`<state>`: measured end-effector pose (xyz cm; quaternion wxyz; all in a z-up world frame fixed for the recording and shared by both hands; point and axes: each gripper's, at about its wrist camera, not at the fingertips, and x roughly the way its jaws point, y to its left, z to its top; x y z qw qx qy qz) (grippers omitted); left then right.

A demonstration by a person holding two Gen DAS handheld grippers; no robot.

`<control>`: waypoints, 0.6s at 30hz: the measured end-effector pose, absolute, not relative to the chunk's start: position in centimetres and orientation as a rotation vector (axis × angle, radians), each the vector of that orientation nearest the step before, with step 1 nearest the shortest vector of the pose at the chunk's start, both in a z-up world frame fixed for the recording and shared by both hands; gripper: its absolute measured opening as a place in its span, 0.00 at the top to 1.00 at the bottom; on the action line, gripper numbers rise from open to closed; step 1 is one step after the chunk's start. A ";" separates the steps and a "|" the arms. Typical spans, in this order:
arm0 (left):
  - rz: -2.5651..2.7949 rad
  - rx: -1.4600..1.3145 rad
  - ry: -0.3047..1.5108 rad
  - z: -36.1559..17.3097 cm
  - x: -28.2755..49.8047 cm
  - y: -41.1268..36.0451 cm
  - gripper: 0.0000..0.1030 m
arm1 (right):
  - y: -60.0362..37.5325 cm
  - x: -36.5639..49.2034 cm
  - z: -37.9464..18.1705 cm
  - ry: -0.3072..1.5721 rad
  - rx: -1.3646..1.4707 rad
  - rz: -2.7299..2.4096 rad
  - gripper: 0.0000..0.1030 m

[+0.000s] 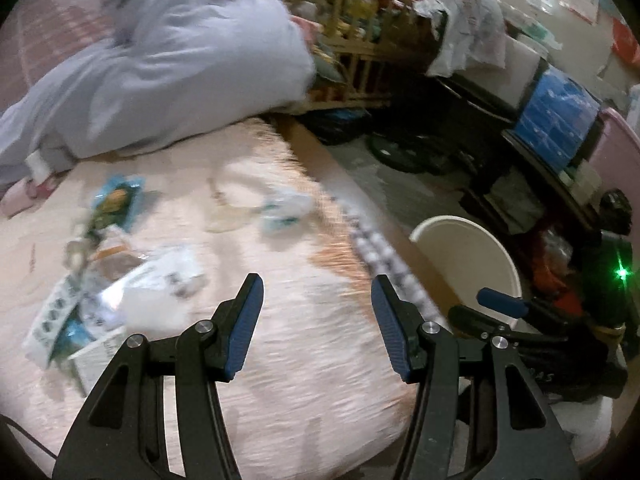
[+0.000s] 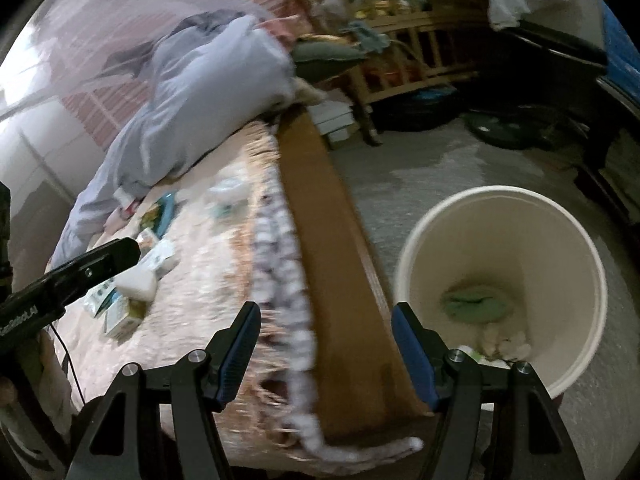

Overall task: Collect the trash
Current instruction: 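Grasp the small clear bag with the right tool while the left tool grasps the white tissue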

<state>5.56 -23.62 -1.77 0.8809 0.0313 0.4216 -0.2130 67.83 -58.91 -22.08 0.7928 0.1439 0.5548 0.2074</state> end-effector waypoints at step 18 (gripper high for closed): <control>-0.234 -0.008 0.917 -3.5 6.1 -9.3 0.47 | -47.7 67.6 -21.3 1.206 0.189 0.652 0.35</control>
